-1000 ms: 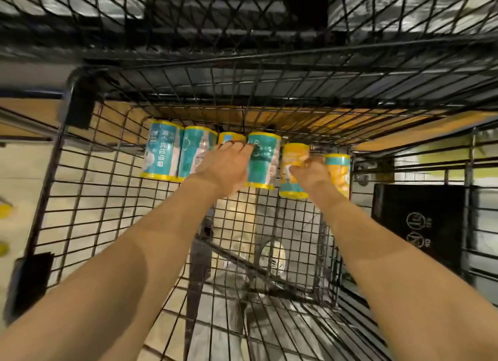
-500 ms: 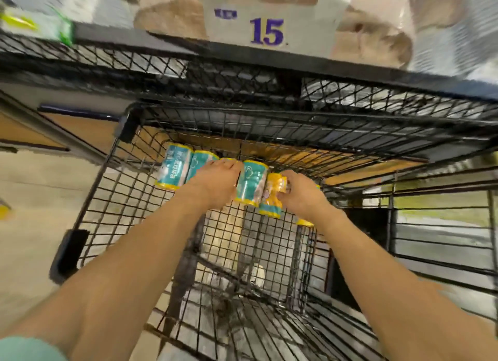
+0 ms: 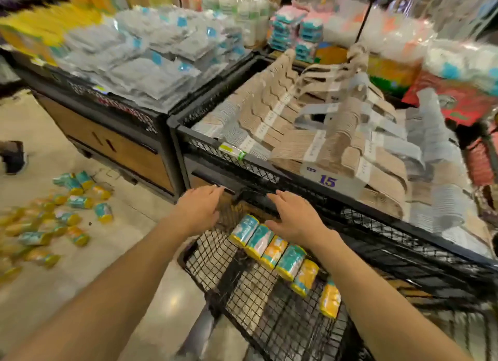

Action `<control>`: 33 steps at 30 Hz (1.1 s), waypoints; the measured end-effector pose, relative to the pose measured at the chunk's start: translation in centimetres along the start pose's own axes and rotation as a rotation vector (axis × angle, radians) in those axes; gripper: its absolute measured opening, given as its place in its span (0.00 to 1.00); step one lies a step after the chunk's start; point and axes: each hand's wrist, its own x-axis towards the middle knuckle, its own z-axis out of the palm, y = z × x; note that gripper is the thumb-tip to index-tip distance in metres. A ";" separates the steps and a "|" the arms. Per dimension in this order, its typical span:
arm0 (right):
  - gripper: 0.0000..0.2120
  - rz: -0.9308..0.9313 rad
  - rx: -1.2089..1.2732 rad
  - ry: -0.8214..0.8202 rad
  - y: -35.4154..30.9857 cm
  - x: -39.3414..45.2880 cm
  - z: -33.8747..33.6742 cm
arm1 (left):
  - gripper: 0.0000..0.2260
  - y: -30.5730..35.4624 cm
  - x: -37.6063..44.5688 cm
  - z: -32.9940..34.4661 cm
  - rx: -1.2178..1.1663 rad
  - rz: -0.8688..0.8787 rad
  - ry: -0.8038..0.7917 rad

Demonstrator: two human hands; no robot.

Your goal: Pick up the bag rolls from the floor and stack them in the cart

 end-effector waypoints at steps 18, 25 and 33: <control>0.35 -0.585 -0.054 0.066 -40.5 11.9 -6.5 | 0.28 -30.5 -29.5 -6.0 -0.078 -0.719 0.245; 0.37 -0.734 -0.117 0.013 -50.7 19.5 -5.9 | 0.28 -38.8 -32.3 -5.2 -0.109 -0.889 0.222; 0.36 -0.820 -0.083 -0.013 -57.4 32.3 -6.1 | 0.28 -49.0 -26.3 -6.9 -0.127 -0.986 0.222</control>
